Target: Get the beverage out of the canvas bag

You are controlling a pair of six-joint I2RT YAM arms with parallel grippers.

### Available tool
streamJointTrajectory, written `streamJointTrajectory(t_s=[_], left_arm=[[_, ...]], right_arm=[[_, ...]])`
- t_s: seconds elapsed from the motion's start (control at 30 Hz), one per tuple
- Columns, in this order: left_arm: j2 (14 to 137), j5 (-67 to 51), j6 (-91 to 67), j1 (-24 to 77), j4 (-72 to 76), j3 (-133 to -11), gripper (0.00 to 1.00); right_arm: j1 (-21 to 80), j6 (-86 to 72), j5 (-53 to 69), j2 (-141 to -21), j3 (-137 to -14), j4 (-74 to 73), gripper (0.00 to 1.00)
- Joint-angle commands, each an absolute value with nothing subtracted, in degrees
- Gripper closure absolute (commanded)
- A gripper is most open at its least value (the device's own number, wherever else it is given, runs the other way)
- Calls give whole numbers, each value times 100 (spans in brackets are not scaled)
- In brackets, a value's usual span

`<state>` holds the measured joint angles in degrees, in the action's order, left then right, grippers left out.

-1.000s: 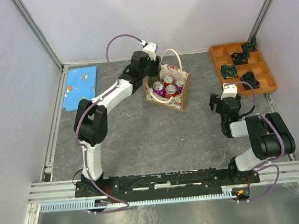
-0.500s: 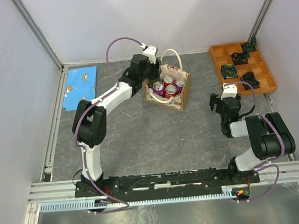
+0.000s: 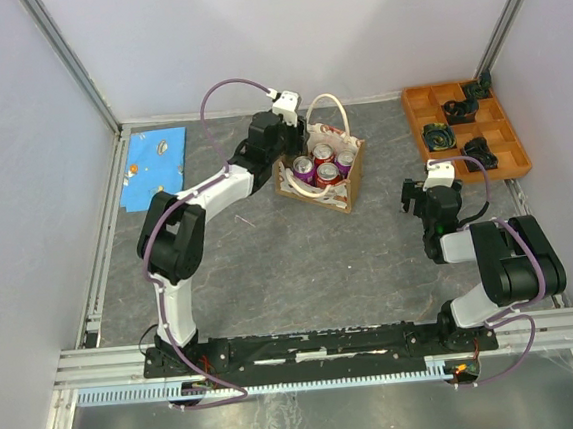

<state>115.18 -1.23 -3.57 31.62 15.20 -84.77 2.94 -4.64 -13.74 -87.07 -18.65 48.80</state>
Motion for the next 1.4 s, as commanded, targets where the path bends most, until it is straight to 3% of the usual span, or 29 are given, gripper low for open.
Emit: streamJointTrajectory(t_s=[0.0, 0.13, 0.3, 0.6, 0.73, 0.83, 0.9, 1.0, 1.37], left_arm=[[11733, 94, -104, 3199, 1498, -8435, 45], [11718, 304, -54, 3200, 1430, -8347, 44], [11707, 612, -5, 3203, 1441, -8203, 32], [11652, 851, 78, 3196, 1529, -7936, 32], [11711, 850, 66, 3191, 1542, -7938, 39], [11792, 737, 4, 3188, 1566, -8007, 51], [11842, 665, -53, 3190, 1577, -8072, 63], [11845, 485, -115, 3191, 1593, -8125, 96], [11119, -105, -73, 3195, 1706, -8290, 97]], right_arm=[[280, -447, -1336, -8657, -2049, 5020, 1], [281, -448, -1336, -8649, -2044, 5018, 1], [281, -448, -1336, -8652, -2048, 5023, 1], [280, -448, -1336, -8651, -2049, 5019, 1], [279, -447, -1336, -8651, -2048, 5019, 1], [279, -448, -1336, -8650, -2048, 5019, 1], [280, -448, -1336, -8647, -2048, 5023, 1], [281, -446, -1334, -8657, -2048, 5018, 1], [281, -445, -1336, -8652, -2048, 5019, 1]])
